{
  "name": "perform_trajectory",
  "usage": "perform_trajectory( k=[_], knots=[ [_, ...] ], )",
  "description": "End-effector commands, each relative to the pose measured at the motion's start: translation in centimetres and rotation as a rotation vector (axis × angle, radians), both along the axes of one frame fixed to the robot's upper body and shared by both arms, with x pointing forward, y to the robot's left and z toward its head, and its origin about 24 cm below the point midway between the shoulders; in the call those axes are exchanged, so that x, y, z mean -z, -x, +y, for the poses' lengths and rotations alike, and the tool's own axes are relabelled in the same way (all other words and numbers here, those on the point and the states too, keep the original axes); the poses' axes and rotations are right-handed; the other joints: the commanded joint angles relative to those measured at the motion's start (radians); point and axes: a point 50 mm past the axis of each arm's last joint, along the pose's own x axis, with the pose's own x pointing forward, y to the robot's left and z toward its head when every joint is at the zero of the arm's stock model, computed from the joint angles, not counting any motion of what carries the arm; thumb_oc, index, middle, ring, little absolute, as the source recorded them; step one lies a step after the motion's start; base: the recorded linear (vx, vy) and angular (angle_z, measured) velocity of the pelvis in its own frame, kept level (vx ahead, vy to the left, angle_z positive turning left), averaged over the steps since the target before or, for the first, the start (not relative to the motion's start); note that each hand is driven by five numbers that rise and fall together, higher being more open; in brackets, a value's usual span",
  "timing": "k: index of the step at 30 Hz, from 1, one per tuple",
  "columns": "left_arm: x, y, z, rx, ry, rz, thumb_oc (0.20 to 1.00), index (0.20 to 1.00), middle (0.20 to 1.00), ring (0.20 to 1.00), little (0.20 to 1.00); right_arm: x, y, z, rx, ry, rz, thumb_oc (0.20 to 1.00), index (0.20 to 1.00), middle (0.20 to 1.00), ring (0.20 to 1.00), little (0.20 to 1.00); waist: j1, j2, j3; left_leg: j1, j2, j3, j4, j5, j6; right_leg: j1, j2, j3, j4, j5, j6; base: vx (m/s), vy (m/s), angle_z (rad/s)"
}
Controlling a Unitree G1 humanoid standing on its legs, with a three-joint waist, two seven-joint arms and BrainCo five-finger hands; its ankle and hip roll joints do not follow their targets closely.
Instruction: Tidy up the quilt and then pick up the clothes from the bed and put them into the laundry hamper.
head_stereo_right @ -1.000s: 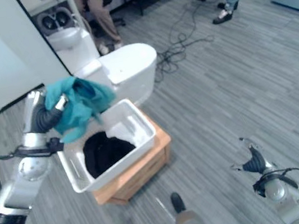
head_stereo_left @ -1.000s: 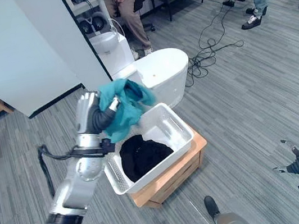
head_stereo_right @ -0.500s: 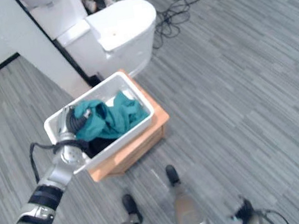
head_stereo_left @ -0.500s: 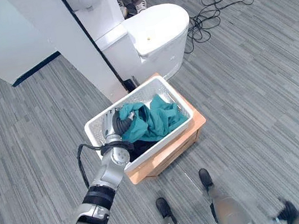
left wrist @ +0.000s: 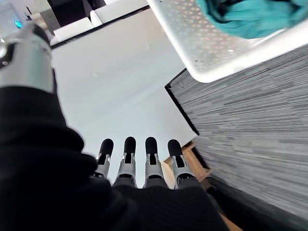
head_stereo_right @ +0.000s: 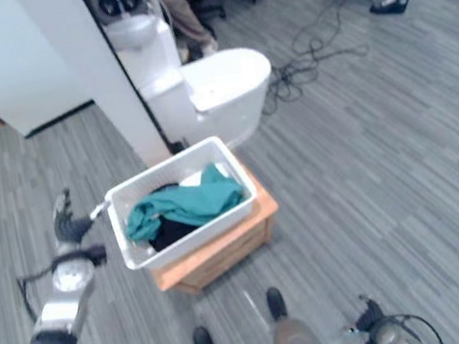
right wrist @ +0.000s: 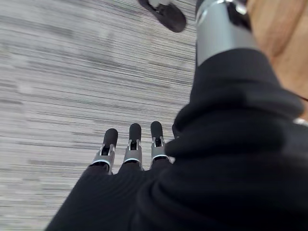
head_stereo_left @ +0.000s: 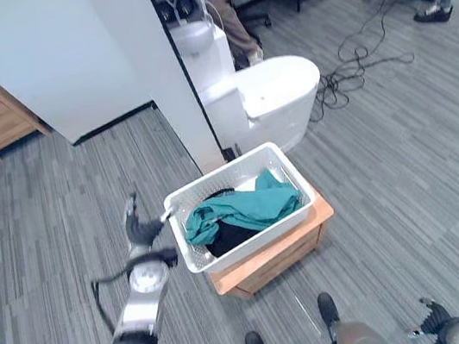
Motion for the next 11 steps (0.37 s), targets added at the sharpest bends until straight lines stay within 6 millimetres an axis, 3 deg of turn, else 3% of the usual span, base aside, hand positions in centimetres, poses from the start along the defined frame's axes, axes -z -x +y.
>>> perform_trajectory(
  k=[1, 2, 3, 4, 5, 6, 8, 9, 10, 11],
  knots=[
    [4.6, 2.6, 0.3, -0.009, 0.111, 0.199, 1.000, 1.000, 1.000, 1.000, 1.000, -0.2, -1.8, 0.3, -0.080, 0.049, 0.020, 1.000, 1.000, 1.000, 1.000, 1.000, 0.045, -0.050, -0.060, 0.048, -0.017, -0.028, 0.002, -0.082, -0.019, 0.064, -0.057, -0.015, -0.001, -0.145, 0.076, 0.00, 0.029, 0.32],
    [4.6, 2.6, 0.4, -0.009, 0.111, 0.198, 1.000, 1.000, 1.000, 1.000, 1.000, -0.2, -1.8, 0.3, -0.081, 0.049, 0.019, 1.000, 1.000, 1.000, 1.000, 1.000, 0.045, -0.051, -0.061, 0.045, -0.017, -0.028, 0.002, -0.079, -0.020, 0.061, -0.057, -0.015, -0.001, -0.143, 0.076, 0.00, 0.050, 0.30],
    [8.6, 5.6, -0.1, -0.024, 0.134, 0.411, 1.000, 1.000, 1.000, 1.000, 1.000, -0.4, -3.2, 1.3, -0.080, 0.024, -0.019, 1.000, 1.000, 1.000, 1.000, 1.000, 0.052, -0.052, -0.075, 0.048, -0.020, -0.034, 0.002, -0.081, -0.016, 0.064, -0.060, -0.018, -0.001, -0.143, 0.075, 0.00, 0.025, 0.16],
    [8.6, 5.5, -0.2, -0.023, 0.134, 0.410, 1.000, 1.000, 1.000, 1.000, 1.000, -0.4, -3.3, 1.3, -0.080, 0.024, -0.019, 1.000, 1.000, 1.000, 1.000, 1.000, 0.051, -0.052, -0.074, 0.048, -0.020, -0.034, 0.002, -0.081, -0.016, 0.065, -0.060, -0.019, -0.001, -0.143, 0.075, 0.00, 0.064, 0.26],
    [11.8, 8.8, -0.6, -0.039, 0.134, 0.611, 1.000, 1.000, 1.000, 1.000, 1.000, -0.6, -4.5, 2.6, -0.092, -0.004, -0.051, 1.000, 1.000, 1.000, 1.000, 1.000, 0.061, -0.054, -0.085, 0.050, -0.024, -0.040, 0.002, -0.083, -0.012, 0.070, -0.062, -0.021, -0.001, -0.143, 0.074, 0.00, 0.038, 0.20],
    [11.8, 8.8, -0.6, -0.038, 0.133, 0.610, 1.000, 1.000, 1.000, 1.000, 1.000, -0.6, -4.6, 2.6, -0.092, -0.004, -0.052, 1.000, 1.000, 1.000, 1.000, 1.000, 0.061, -0.054, -0.084, 0.050, -0.024, -0.040, 0.002, -0.084, -0.012, 0.071, -0.062, -0.021, -0.001, -0.144, 0.074, -0.01, 0.060, 0.13],
    [14.2, 12.3, -1.1, -0.072, 0.136, 0.789, 1.000, 1.000, 1.000, 1.000, 1.000, -0.9, -5.7, 3.9, -0.111, -0.037, -0.088, 1.000, 1.000, 1.000, 1.000, 1.000, 0.071, -0.057, -0.093, 0.053, -0.027, -0.045, 0.002, -0.086, -0.009, 0.074, -0.066, -0.023, -0.001, -0.144, 0.074, 0.00, 0.043, 0.05],
    [14.2, 12.3, -1.1, -0.072, 0.136, 0.789, 1.000, 1.000, 1.000, 1.000, 1.000, -0.9, -5.7, 3.9, -0.111, -0.037, -0.088, 1.000, 1.000, 1.000, 1.000, 1.000, 0.071, -0.056, -0.092, 0.053, -0.027, -0.046, 0.002, -0.086, -0.009, 0.075, -0.066, -0.023, -0.001, -0.144, 0.074, 0.00, 0.072, 0.10],
    [15.8, 15.9, -1.5, -0.086, 0.120, 0.950, 1.000, 1.000, 1.000, 1.000, 1.000, -1.1, -6.5, 5.4, -0.148, -0.073, -0.111, 1.000, 1.000, 1.000, 1.000, 1.000, 0.083, -0.064, -0.103, 0.055, -0.029, -0.050, 0.002, -0.091, -0.006, 0.078, -0.069, -0.023, -0.001, -0.145, 0.074, 0.00, 0.070, 0.09],
    [16.1, 16.7, -1.5, -0.086, 0.116, 0.987, 1.000, 1.000, 1.000, 1.000, 1.000, -0.9, -6.5, 5.7, -0.157, -0.079, -0.106, 1.000, 1.000, 1.000, 1.000, 1.000, 0.087, -0.066, -0.107, 0.056, -0.031, -0.050, 0.002, -0.092, -0.005, 0.080, -0.070, -0.023, -0.001, -0.145, 0.075, 0.01, 0.105, 0.07]
  ],
)
